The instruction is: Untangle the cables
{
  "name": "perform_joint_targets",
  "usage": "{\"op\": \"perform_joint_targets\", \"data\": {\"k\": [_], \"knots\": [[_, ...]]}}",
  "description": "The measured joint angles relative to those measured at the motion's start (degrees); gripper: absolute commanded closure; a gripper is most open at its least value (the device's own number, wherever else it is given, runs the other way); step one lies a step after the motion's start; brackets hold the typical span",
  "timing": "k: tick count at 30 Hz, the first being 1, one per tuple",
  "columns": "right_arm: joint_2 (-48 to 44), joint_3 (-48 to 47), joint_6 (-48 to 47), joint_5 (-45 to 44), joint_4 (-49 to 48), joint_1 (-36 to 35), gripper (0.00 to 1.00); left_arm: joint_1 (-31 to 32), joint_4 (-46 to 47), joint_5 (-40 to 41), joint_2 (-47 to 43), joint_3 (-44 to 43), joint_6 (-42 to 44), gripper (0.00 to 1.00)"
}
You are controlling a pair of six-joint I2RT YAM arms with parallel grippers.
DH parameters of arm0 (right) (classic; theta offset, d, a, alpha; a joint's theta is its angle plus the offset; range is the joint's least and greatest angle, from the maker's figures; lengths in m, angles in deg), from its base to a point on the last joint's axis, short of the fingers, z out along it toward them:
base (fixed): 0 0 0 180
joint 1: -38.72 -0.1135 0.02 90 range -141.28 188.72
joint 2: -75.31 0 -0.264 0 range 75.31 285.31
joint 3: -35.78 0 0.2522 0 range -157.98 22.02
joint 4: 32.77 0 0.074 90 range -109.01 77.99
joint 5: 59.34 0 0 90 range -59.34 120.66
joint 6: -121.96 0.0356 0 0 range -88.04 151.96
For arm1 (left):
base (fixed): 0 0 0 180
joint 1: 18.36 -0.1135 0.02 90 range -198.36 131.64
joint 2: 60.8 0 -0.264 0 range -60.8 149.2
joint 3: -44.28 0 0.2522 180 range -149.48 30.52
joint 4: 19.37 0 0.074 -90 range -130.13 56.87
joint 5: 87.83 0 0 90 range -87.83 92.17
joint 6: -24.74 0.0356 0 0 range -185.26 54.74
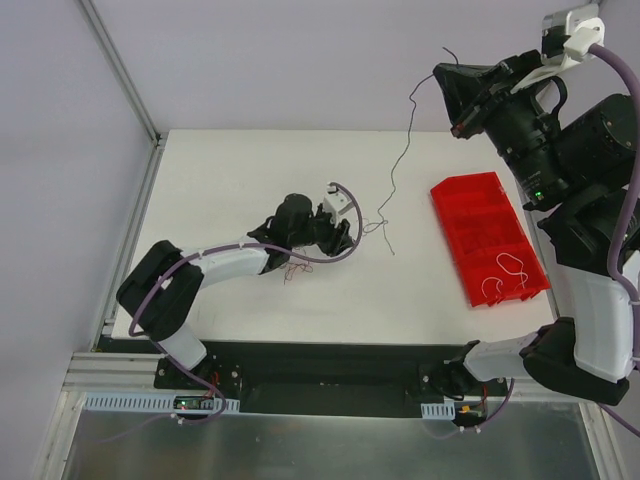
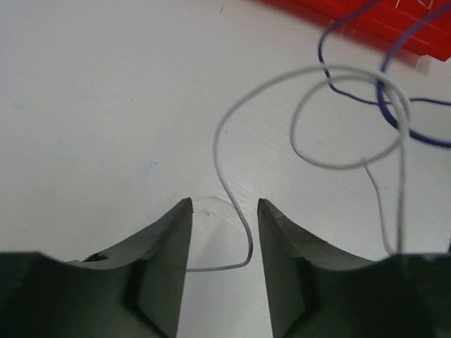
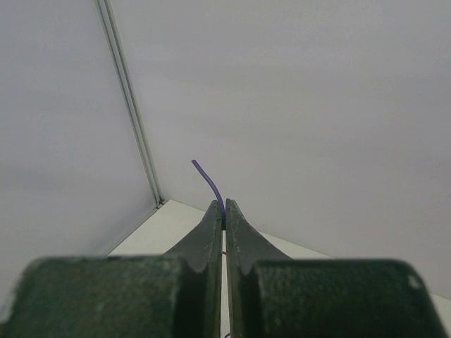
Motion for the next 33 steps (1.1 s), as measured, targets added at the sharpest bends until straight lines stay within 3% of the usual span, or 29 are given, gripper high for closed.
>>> {"op": "perform_joint_targets", "data": {"k": [2,3,6,10,14,17,19,26,33], "knots": [[-0.17,0.00,0.35,0.04,0.02,0.00,1.00,0.00,0.63,0.07,1.97,-1.05,-0.28,0.98],[-0.31,0.00,0.50,0.04,0.02,0.00,1.00,0.00,0.61,0.26,2.78,-1.55,-0.55,1.00],[-0.79,0.07,0.59,-0.17,0.04,0.00,1.00,0.00,0.33,3.37,3.50,-2.14,-1.70,1.00],[-1.70,0.22,-0.74,-3.10,0.07,0.00,1.00,-1.18,-4.57,15.32,3.26,-2.84,-8.90,1.00],[-2.82,0.22,-3.65,-7.48,-0.26,0.00,1.00,-10.71,-15.37,23.63,2.21,-2.03,-21.79,1.00],[-3.63,0.15,-5.66,-9.57,-1.03,0.00,1.00,-18.21,-20.22,29.14,-0.66,2.58,-27.82,1.00],[-4.04,0.13,-6.56,-10.49,-1.66,0.00,1.00,-20.00,-24.52,33.07,-3.39,5.44,-30.18,1.00],[-4.94,1.88,-7.30,-12.33,-2.49,0.13,1.00,-18.95,-30.45,37.00,-6.97,6.64,-33.00,1.00],[-4.00,-0.15,-8.63,-13.57,-2.32,0.22,1.00,-22.36,-33.53,38.03,-6.97,6.64,-35.19,1.00]]}}
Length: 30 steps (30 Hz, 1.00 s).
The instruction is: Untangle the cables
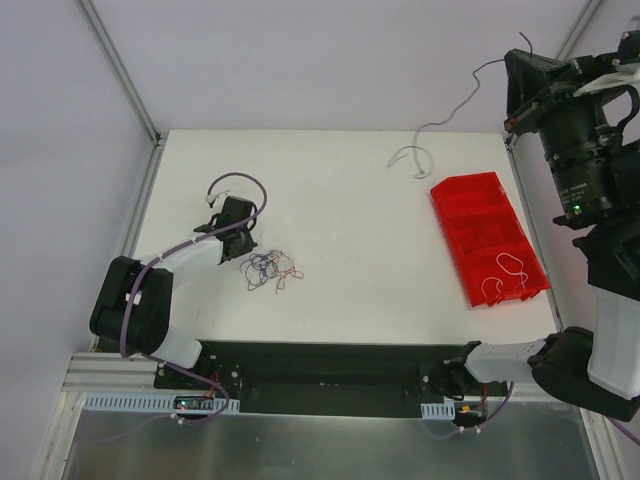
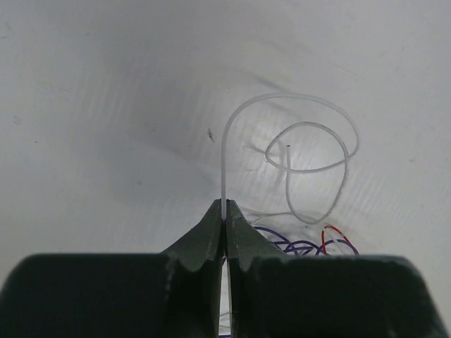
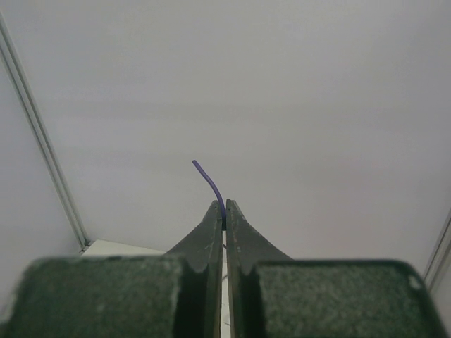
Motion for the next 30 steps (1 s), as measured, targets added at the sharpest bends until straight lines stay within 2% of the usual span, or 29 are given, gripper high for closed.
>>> {"op": "perform_joint_targets", "data": {"k": [4,7,8,13,15,17,19,21,23,30], "knots": [[-0.81,-1.22,-0.70,0.00,-0.72,0.00,1.00,-0.31,-0.74,0.61,0.00,0.00,-0.85,1.00],[-3.10,2.43,-0.76,0.46,-1.70,0.00,1.00,-0.28,-0.87,0.55,-0.02,-0.02,-0.96,1.00],[-3.72,4.02,-0.74,0.48,-1.88,0.00,1.00,-0.28,-1.09,0.46,-0.09,-0.09,-0.96,0.96],[-4.81,11.15,-0.81,0.42,-2.21,0.07,1.00,-0.28,-3.41,-1.53,-3.06,-0.44,-0.44,0.59],[-5.11,14.34,-0.98,0.17,-2.08,0.09,1.00,-0.28,-4.00,-2.16,-5.60,-0.44,-0.11,0.47],[-5.35,16.92,-1.11,-0.11,-1.53,0.09,1.00,-0.28,-4.35,-2.97,-9.16,-0.44,0.33,0.39],[-5.49,19.21,-1.25,-0.24,-0.79,0.09,1.00,-0.28,-4.72,-3.96,-13.49,-0.44,0.96,0.22],[-6.12,20.87,-1.14,-0.28,-0.63,0.11,1.00,-0.28,-4.90,-5.05,-17.25,-0.46,1.77,0.13],[-7.65,23.52,-0.70,-0.24,-0.81,0.11,1.00,-0.28,-5.55,-6.56,-20.48,-1.05,2.49,0.10],[-15.04,39.41,3.50,0.35,-0.66,0.11,1.00,-0.28,-7.98,-14.58,-26.29,-6.80,4.70,0.11]]}}
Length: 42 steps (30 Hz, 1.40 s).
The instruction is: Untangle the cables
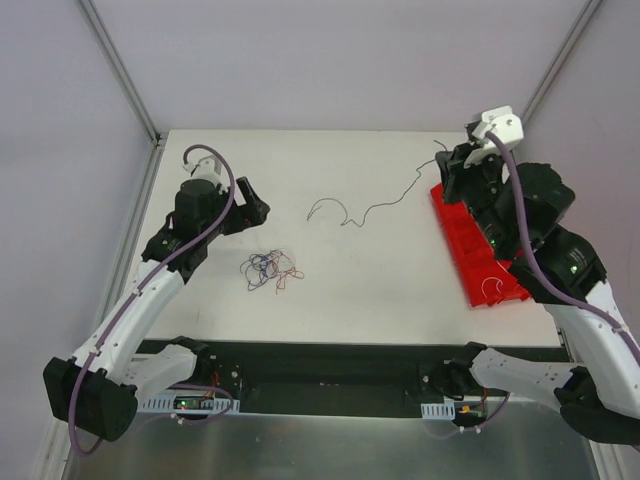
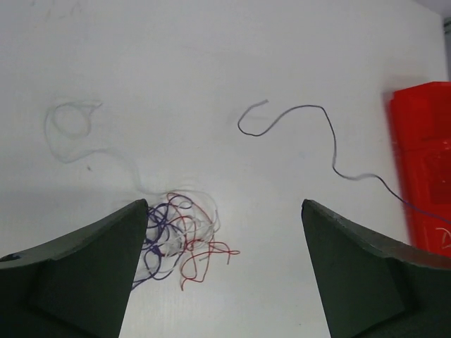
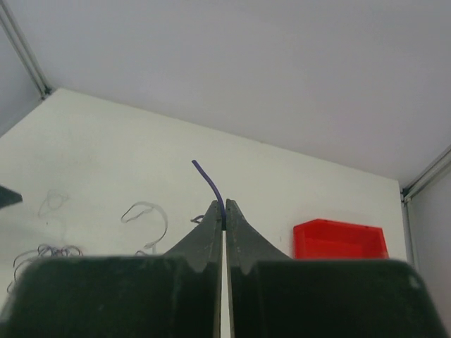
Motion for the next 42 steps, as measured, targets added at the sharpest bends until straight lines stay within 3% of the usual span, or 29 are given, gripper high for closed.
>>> {"op": "perform_joint_targets", "data": {"k": [8,15,22,27,33,39,42], "knots": [[1.33,3.63,2.58,2.97,3.65,0.33,1.00,0.00,-0.02,-8.96,-0.98,-9.07,1.33,0.06],[2.75,2.25,3.56,4.92,2.84,1.99,1.00,0.00,0.48,-16.98,8.26,-15.50,1.49,0.07],[0.50,21.66,10.27,9.81,3.23,3.54,1.00,0.00,0.68,-22.12,12.37,-15.58,4.04,0.09],[3.72,33.40,18.82,15.47,4.09,8.52,1.00,0.02,1.22,-25.35,12.31,-14.84,4.68,0.09],[9.38,38.82,24.79,21.40,4.81,17.97,0.99,0.02,1.25,-31.34,12.13,-14.73,5.46,0.09],[16.83,38.21,25.09,24.48,3.91,25.31,0.80,0.02,1.55,-34.42,12.04,-14.12,7.08,0.10],[21.86,37.33,24.79,26.84,3.76,27.89,0.56,0.04,1.31,-35.47,11.96,-12.70,7.32,0.10]]}}
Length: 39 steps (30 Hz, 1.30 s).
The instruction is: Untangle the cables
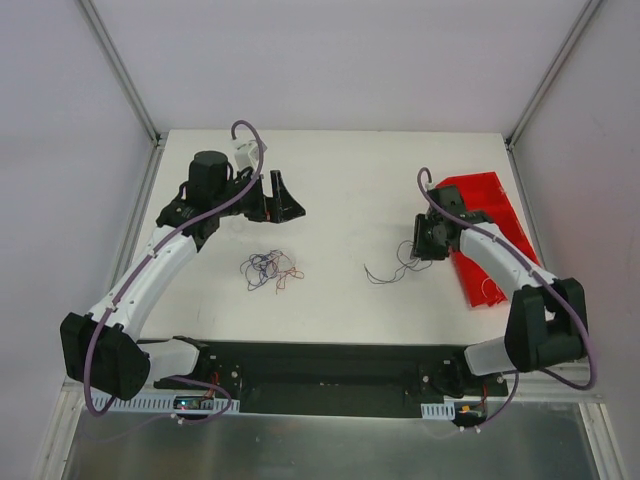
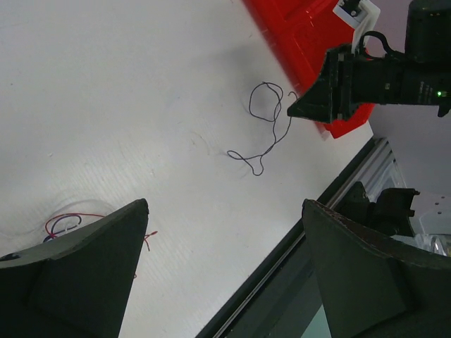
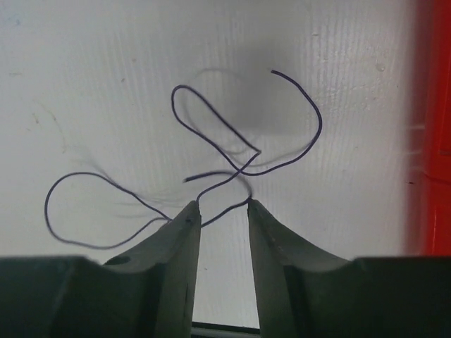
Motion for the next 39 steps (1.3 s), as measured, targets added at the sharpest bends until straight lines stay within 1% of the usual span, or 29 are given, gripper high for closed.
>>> {"op": "perform_joint_targets", "data": {"k": [3,4,8,13,16,21,24,26,33,35,36,37,38,39], "knots": [[3.61,-0.74,-0.26,1.11,0.20,1.57,0.29,0.00,-0.26,-0.22,-0.07,0.66,0.37,0.11],[4.35,-1.05,-0.15,1.29,0.44,1.92,0.24,0.00,-0.24,-0.20,-0.09,0.72,0.61,0.10],[4.20,-1.14,2.34,2.47,0.76,2.10,0.21,0.00,-0.22,-0.22,-0.31,0.85,1.27,0.11],[3.96,0.50,9.53,3.96,-1.36,1.62,0.21,0.00,-0.20,-0.26,-0.31,0.85,1.27,0.11],[5.14,0.61,12.17,1.88,-1.14,0.59,0.25,0.00,-0.17,-0.24,-0.31,0.85,1.31,0.11],[6.78,2.10,18.21,-1.09,-2.08,-0.63,0.26,-0.02,-0.20,-0.26,-0.26,0.85,1.31,0.11],[7.02,2.86,22.86,-4.57,-1.51,-1.49,0.31,-0.02,-0.17,-0.26,-0.17,0.85,1.31,0.11],[7.87,2.25,25.49,-6.62,-0.48,-1.92,0.34,-0.02,-0.17,-0.26,0.02,0.85,1.31,0.12],[13.38,-0.31,33.18,-11.52,1.66,-2.34,0.36,-0.04,-0.20,-0.26,0.68,0.85,1.31,0.12],[14.43,-1.20,34.91,-13.27,2.93,-2.47,0.46,-0.07,-0.20,-0.26,0.70,0.85,1.31,0.12],[15.02,-1.70,35.74,-14.34,3.34,-2.56,0.57,-0.07,-0.17,-0.26,0.70,0.85,1.31,0.12],[15.41,-1.97,36.02,-14.86,3.48,-2.58,0.73,-0.07,-0.15,-0.26,0.70,0.85,1.31,0.12],[15.93,-2.25,36.68,-15.39,3.58,-2.58,0.77,-0.07,-0.17,-0.26,0.70,0.85,1.31,0.12],[16.33,-2.40,36.70,-15.52,3.63,-2.58,0.79,-0.07,-0.20,-0.26,0.70,0.85,1.31,0.12]]}}
